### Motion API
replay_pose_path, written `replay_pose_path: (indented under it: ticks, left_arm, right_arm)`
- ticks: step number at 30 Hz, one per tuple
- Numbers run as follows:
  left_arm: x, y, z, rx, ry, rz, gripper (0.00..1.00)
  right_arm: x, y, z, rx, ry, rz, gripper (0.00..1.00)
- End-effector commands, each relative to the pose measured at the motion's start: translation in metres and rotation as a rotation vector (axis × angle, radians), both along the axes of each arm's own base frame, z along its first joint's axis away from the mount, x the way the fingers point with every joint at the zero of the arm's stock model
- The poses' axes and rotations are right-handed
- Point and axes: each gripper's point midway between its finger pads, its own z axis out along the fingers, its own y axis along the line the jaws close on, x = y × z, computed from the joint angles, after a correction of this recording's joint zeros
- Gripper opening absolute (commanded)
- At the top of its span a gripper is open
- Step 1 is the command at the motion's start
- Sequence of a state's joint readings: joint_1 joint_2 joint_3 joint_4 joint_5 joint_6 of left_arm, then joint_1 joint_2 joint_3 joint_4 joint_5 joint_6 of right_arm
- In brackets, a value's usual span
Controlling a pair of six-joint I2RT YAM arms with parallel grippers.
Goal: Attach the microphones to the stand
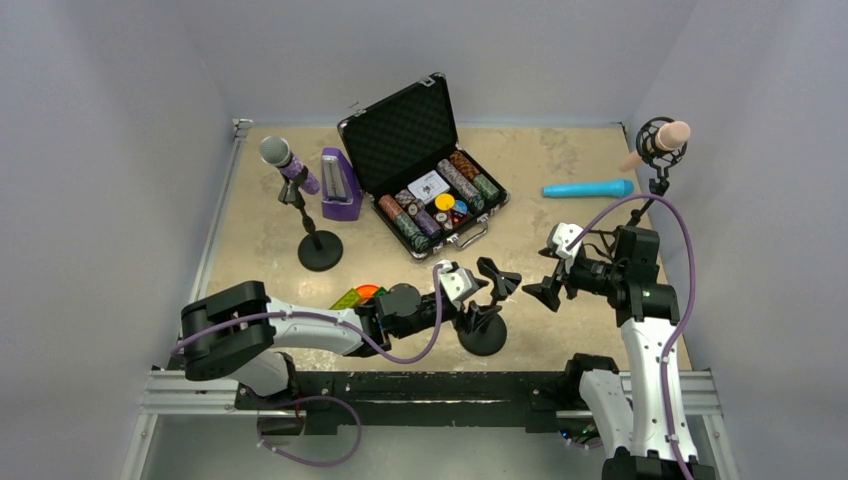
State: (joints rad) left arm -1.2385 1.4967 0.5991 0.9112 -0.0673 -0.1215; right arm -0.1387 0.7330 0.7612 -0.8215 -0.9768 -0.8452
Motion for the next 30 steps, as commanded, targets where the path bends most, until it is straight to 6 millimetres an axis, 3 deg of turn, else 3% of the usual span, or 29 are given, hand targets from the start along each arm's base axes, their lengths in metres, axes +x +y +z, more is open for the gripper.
replay_pose_path:
  ticks: [1,6,10,12,24,30]
  left_arm:
    - [-0.004,-0.012,0.04,-0.135,-0.032,-0.033,0.52]
    - [-0.007,-0.017,0.042,-0.142,-0.043,-0.058,0.34]
    - [-0.004,-0.015,0.043,-0.137,-0.063,-0.045,0.07]
    - [0.0,-0.008,0.044,-0.132,-0.079,-0.012,0.0]
    - [0.06,0.096,0.039,-0.012,-0.209,0.486,0.0]
    - [0.082,0.114,0.03,-0.032,-0.167,0.589,0.0]
  right_arm:
    - [0.005,-0.003,0.001,-0.004,-0.014,-0.017,0.85]
    - [0.005,-0.002,0.001,-0.002,-0.012,-0.016,0.85]
    - [0.005,-0.002,0.001,-0.002,-0.012,-0.015,0.85]
    - [0.005,-0.002,0.001,-0.003,-0.012,-0.016,0.85]
    - [0.005,-0.002,0.001,0.0,-0.009,-0.014,0.85]
    - [0.005,-0.002,0.001,0.003,-0.006,-0.013,0.85]
